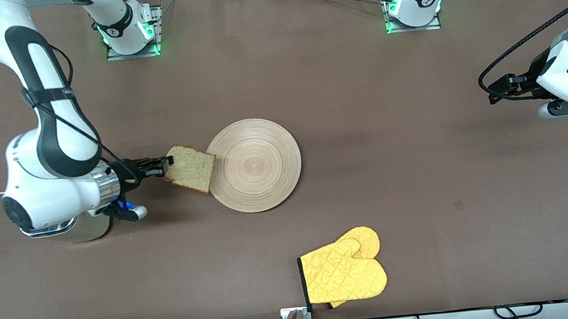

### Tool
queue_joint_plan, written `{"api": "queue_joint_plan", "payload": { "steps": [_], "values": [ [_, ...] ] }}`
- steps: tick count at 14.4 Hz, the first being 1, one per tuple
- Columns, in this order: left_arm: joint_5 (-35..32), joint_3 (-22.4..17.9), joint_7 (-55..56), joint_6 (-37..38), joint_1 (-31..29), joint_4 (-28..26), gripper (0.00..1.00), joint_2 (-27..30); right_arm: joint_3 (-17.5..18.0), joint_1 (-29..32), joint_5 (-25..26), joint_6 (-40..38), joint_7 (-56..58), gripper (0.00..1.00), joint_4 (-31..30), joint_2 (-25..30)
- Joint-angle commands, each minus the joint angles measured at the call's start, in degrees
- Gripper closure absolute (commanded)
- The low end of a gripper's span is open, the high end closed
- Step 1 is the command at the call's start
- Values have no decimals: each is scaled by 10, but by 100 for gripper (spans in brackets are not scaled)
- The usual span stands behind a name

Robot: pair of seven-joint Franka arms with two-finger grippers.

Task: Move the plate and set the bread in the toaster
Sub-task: 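Carry the bread slice with the right gripper over the toaster slot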

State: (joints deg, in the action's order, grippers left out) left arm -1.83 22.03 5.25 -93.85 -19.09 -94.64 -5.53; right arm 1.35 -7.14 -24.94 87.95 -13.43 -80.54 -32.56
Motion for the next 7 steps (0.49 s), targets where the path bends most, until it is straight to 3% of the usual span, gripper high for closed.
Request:
{"api": "queue_joint_plan", "payload": {
  "steps": [1, 7],
  "values": [
    [9, 4, 6, 7, -2, 7, 0, 9, 1, 0, 102, -69, -16, 100, 70, 17],
    [18, 2, -2, 13, -4, 14, 0, 3, -38, 25, 251, -137, 57, 100, 110, 57]
  ]
}}
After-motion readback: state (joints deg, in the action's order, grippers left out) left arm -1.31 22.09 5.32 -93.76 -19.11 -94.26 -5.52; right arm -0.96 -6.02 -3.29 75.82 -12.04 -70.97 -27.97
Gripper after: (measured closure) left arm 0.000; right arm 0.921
